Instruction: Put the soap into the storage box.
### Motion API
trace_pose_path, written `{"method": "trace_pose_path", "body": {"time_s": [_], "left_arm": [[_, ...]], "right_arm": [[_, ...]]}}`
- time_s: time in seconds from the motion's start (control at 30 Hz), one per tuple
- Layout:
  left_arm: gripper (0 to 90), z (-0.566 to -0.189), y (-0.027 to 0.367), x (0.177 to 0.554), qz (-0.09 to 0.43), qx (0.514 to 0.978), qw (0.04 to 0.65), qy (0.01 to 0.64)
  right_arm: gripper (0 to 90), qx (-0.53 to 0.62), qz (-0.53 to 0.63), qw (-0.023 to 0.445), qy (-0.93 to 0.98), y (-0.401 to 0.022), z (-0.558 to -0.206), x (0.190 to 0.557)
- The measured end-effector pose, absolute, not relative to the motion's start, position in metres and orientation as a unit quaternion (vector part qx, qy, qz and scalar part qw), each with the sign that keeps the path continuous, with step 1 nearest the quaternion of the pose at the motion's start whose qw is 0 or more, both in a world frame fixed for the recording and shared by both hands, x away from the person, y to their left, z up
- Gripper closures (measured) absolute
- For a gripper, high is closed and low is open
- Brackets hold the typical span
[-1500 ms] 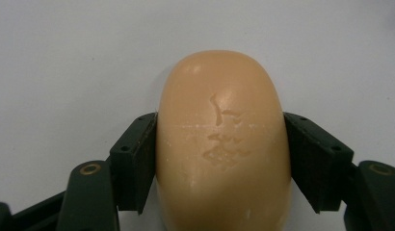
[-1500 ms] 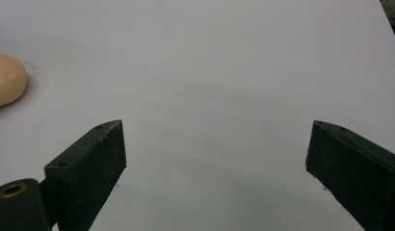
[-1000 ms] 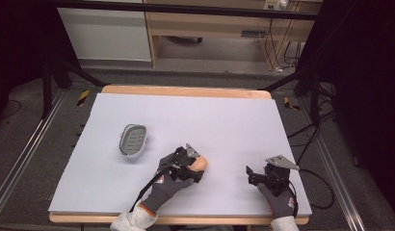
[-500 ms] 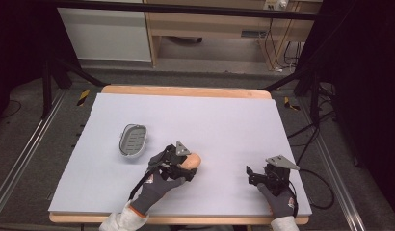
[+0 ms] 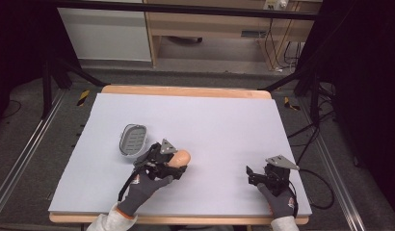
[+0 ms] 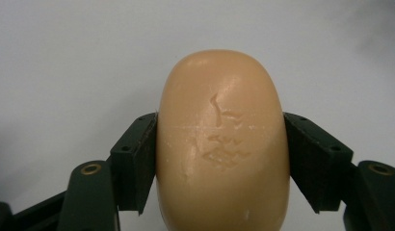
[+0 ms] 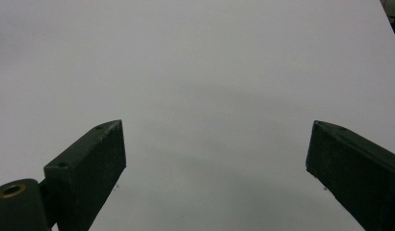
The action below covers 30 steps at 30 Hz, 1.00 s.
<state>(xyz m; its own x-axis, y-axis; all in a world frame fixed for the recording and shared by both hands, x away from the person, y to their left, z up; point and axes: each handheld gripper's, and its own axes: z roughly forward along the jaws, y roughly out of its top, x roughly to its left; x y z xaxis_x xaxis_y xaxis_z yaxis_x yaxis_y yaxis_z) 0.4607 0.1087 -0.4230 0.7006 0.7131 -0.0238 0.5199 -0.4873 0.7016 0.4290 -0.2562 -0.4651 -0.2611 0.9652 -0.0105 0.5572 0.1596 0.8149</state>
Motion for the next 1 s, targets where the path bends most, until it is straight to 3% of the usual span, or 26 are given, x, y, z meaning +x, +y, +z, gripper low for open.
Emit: {"method": "trace_pose_path", "body": {"time_s": [1.0], "left_arm": [[31.7, -0.406, 0.164, 0.467, 0.159, 0.809, 0.383, 0.417]], "right_arm": [[6.9, 0.533, 0.361, 0.284, 0.711, -0.256, -0.466, 0.428]]}}
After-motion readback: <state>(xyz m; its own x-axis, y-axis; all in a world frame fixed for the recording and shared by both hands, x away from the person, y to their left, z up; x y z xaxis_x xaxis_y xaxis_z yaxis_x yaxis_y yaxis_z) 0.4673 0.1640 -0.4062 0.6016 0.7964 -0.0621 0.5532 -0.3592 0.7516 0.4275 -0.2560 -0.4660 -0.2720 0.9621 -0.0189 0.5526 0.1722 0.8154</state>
